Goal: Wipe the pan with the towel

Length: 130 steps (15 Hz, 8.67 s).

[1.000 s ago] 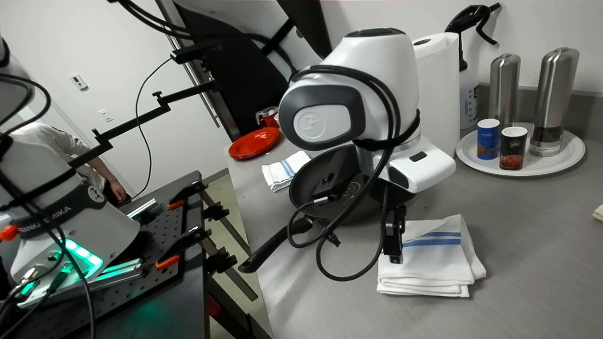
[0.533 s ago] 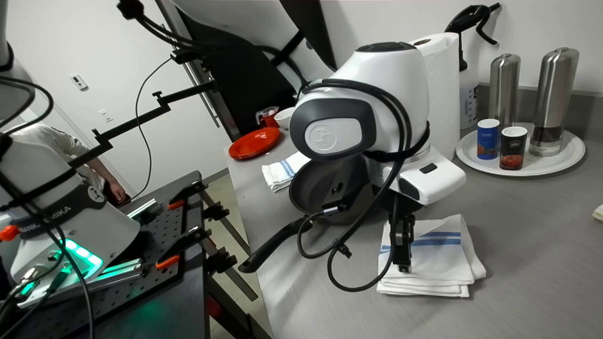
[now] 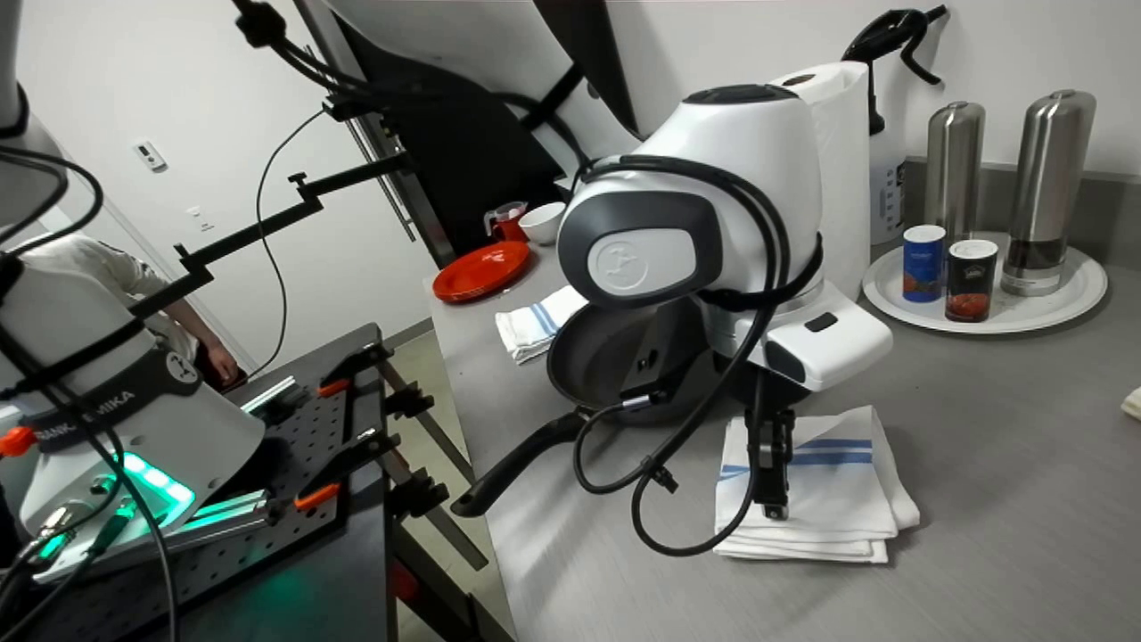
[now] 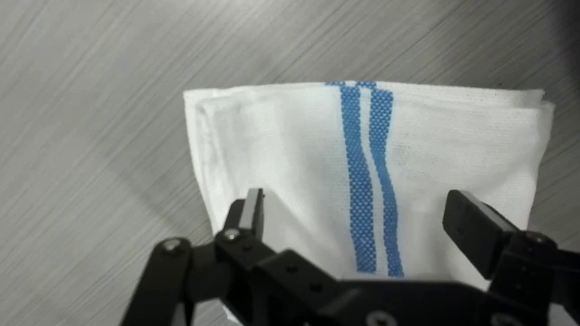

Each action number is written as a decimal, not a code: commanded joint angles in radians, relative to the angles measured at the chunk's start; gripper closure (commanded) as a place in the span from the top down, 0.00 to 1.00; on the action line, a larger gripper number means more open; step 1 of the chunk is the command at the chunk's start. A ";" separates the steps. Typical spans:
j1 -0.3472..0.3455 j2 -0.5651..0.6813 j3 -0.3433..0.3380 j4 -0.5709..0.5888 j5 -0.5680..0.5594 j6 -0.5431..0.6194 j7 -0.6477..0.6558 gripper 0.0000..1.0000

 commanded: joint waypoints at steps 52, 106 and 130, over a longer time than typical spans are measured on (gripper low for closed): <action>0.120 -0.494 0.105 -0.083 0.002 -0.220 -0.165 0.02; 0.495 -0.195 -0.169 -0.235 -0.368 -0.002 0.175 0.02; 0.480 -0.102 -0.120 -0.224 -0.308 -0.019 0.161 0.02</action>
